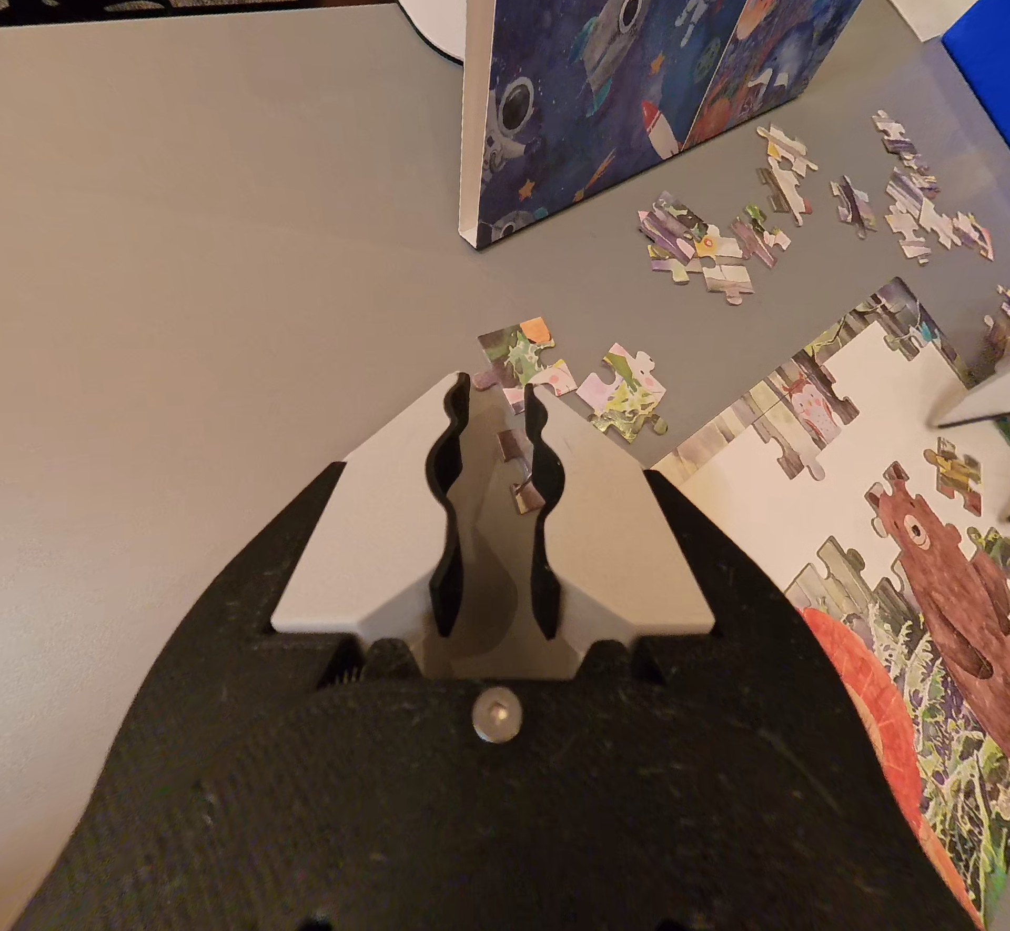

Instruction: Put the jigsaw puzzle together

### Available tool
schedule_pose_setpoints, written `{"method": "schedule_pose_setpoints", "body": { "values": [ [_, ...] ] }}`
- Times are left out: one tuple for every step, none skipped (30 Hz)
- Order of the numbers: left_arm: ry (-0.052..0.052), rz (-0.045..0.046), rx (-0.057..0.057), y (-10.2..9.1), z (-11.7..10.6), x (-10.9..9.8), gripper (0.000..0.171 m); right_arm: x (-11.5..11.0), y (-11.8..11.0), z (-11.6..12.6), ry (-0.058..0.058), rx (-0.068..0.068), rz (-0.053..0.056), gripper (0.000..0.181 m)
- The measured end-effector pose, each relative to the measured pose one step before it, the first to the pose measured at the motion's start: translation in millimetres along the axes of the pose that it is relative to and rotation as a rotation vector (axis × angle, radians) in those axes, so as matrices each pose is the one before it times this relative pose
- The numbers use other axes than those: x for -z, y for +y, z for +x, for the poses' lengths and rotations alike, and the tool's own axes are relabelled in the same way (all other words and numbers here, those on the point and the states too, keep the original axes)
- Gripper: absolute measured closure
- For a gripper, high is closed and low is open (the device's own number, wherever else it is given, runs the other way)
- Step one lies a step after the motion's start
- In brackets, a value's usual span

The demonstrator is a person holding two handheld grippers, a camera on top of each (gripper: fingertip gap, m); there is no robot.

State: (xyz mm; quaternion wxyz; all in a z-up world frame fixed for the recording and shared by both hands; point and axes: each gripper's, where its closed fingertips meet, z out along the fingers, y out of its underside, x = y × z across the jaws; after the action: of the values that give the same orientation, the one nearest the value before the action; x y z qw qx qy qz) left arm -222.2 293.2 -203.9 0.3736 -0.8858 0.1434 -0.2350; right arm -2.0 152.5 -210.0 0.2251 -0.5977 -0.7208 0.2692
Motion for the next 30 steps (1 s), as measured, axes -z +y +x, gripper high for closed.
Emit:
{"method": "schedule_pose_setpoints", "body": {
  "values": [
    [-0.0005,-0.00449,-0.0020,0.52,0.12,-0.47,0.154,-1.78,0.72,-0.79,0.0042,0.0057,0.0020,0.127],
    [-0.0001,-0.00523,-0.0012,0.62,0.16,-0.54,0.154,-0.58,-0.05,-0.84,-0.0012,-0.0004,0.0074,0.128],
    [-0.0001,-0.00318,-0.0007,0.28,0.04,-0.34,0.154,-0.30,0.13,-0.66,-0.0029,-0.0035,0.0047,0.129],
    [0.0001,-0.00087,0.0000,0.12,0.02,-0.11,0.154,-0.12,-0.12,-0.44,-0.0023,-0.0031,0.0046,0.133],
    [0.0005,0.00141,0.0004,-0.12,0.04,0.18,0.154,0.21,-0.17,-0.82,-0.0031,0.0020,0.0040,0.142],
    [0.0009,0.00190,0.0011,-0.23,-0.06,0.20,0.154,0.18,-0.01,-1.21,-0.0031,0.0036,0.0034,0.150],
    [0.0018,0.00049,0.0020,-0.03,-0.02,0.05,0.154,0.16,0.01,-0.50,0.0042,0.0004,0.0025,0.150],
    [0.0020,0.00044,0.0021,-0.02,0.01,0.06,0.154,0.19,0.02,-0.09,0.0078,-0.0017,0.0004,0.150],
    [0.0012,0.00124,0.0016,-0.08,0.07,0.13,0.154,0.07,0.03,-0.03,0.0084,-0.0018,-0.0018,0.150],
    [0.0006,0.00072,0.0008,-0.08,-0.02,0.06,0.154,0.17,0.09,0.02,0.0079,-0.0048,-0.0034,0.150],
    [0.0000,-0.00049,-0.0001,0.00,-0.06,-0.02,0.154,-0.08,0.02,0.11,0.0075,-0.0064,-0.0043,0.150],
    [-0.0007,-0.00095,-0.0008,0.19,-0.01,-0.10,0.154,0.16,-0.29,-0.06,0.0090,-0.0013,-0.0026,0.151],
    [-0.0013,-0.00053,-0.0015,0.05,0.05,0.00,0.154,0.58,-1.37,-1.06,0.0041,0.0082,0.0046,0.163],
    [-0.0015,-0.00038,-0.0018,0.02,-0.01,-0.01,0.154,1.54,-3.12,-2.48,-0.0004,0.0252,0.0160,0.181],
    [-0.0013,-0.00033,-0.0016,0.09,0.00,-0.08,0.154,2.19,-5.46,0.26,0.0209,0.0220,0.0312,0.181],
    [-0.0010,-0.00046,-0.0012,-0.03,0.06,-0.06,0.154,2.32,-5.80,-0.36,0.0130,0.0091,0.0308,0.174],
    [-0.0008,-0.00048,-0.0008,0.13,-0.03,0.04,0.154,1.74,-3.48,-0.84,0.0012,-0.0068,0.0121,0.170],
    [-0.0003,-0.00030,-0.0002,-0.04,-0.01,-0.09,0.154,0.93,-0.83,1.10,0.0081,-0.0132,-0.0034,0.164],
    [0.0003,-0.00024,0.0004,0.11,0.04,-0.05,0.154,0.52,0.50,2.69,0.0165,-0.0088,-0.0079,0.158],
    [0.0003,0.00026,0.0009,-0.09,-0.11,0.03,0.154,0.26,0.52,3.83,0.0230,-0.0039,-0.0027,0.152],
    [0.0004,0.00031,0.0009,0.05,-0.08,0.02,0.154,-0.19,-0.12,4.70,0.0233,-0.0039,0.0058,0.147],
    [0.0006,-0.00034,0.0007,-0.02,0.09,-0.03,0.154,-0.53,0.41,4.97,0.0189,-0.0115,0.0072,0.142],
    [0.0003,-0.00043,0.0001,0.06,-0.03,-0.09,0.154,-1.25,1.71,5.59,0.0161,-0.0263,0.0006,0.138],
    [0.0000,-0.00063,-0.0005,0.08,0.05,-0.01,0.154,-1.89,3.47,5.16,0.0084,-0.0399,-0.0105,0.135],
    [-0.0006,-0.00078,-0.0012,0.08,0.09,-0.10,0.154,-2.15,4.10,2.99,-0.0080,-0.0438,-0.0167,0.131],
    [-0.0012,-0.00067,-0.0017,0.07,-0.04,-0.11,0.154,-1.96,3.48,0.75,-0.0198,-0.0383,-0.0147,0.129],
    [-0.0012,-0.00069,-0.0016,0.07,0.06,0.01,0.154,-1.66,2.21,-0.72,-0.0236,-0.0266,-0.0078,0.129],
    [-0.0008,-0.00052,-0.0013,0.04,0.05,-0.12,0.154,-1.34,1.42,-1.51,-0.0214,-0.0135,-0.0033,0.130],
    [-0.0005,-0.00041,-0.0009,0.04,0.03,-0.08,0.154,-1.38,1.09,-1.62,-0.0148,-0.0033,-0.0039,0.132],
    [-0.0002,-0.00045,-0.0003,0.05,0.04,-0.02,0.154,-0.97,0.61,-0.47,-0.0016,0.0042,-0.0036,0.132]
  ]
}}
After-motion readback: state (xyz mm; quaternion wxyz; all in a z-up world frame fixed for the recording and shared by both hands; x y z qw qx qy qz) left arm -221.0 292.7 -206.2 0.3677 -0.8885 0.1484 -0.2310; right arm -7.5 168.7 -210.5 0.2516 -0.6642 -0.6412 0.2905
